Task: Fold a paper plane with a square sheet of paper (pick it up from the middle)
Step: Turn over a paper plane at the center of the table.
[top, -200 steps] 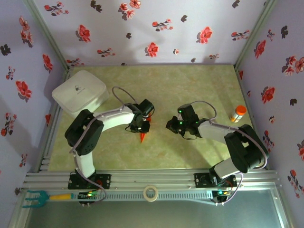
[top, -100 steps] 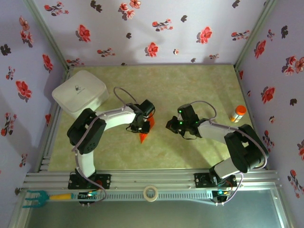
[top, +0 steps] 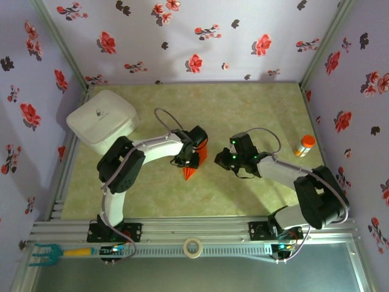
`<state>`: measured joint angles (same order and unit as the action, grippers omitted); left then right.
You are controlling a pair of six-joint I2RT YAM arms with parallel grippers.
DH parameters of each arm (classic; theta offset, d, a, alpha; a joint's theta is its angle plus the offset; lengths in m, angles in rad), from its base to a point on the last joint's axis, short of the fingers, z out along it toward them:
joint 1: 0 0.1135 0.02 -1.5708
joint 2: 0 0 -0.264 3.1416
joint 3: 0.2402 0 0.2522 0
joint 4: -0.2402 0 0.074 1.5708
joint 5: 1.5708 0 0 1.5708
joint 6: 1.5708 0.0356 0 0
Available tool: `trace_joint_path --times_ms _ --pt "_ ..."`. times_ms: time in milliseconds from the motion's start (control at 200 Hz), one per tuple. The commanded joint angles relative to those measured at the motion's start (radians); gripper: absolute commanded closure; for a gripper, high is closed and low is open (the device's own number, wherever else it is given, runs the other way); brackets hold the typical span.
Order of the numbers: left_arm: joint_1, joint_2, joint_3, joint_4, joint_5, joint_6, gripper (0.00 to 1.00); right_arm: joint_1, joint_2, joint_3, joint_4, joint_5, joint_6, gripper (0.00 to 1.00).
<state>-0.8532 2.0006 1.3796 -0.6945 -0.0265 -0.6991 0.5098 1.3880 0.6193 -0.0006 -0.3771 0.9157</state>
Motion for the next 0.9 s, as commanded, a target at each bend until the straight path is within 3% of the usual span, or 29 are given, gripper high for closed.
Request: trace_joint_path --times_ms 0,425,630,895 --pt "-0.015 0.096 0.047 -0.057 -0.041 -0.072 0.61 -0.029 -0.052 -0.032 -0.046 0.021 -0.034 0.92" --pt "-0.04 0.156 0.144 -0.064 -0.065 -0.273 0.57 -0.127 -0.134 -0.041 -0.124 -0.063 -0.106 0.91" --pt "-0.061 0.139 0.19 -0.13 -0.125 -0.3 0.55 -0.132 -0.135 -0.034 -0.128 -0.079 -0.115 0.91" --pt "-0.069 0.028 0.197 -0.134 -0.166 -0.286 0.52 -0.137 -0.204 -0.017 -0.197 -0.006 -0.132 0.9"
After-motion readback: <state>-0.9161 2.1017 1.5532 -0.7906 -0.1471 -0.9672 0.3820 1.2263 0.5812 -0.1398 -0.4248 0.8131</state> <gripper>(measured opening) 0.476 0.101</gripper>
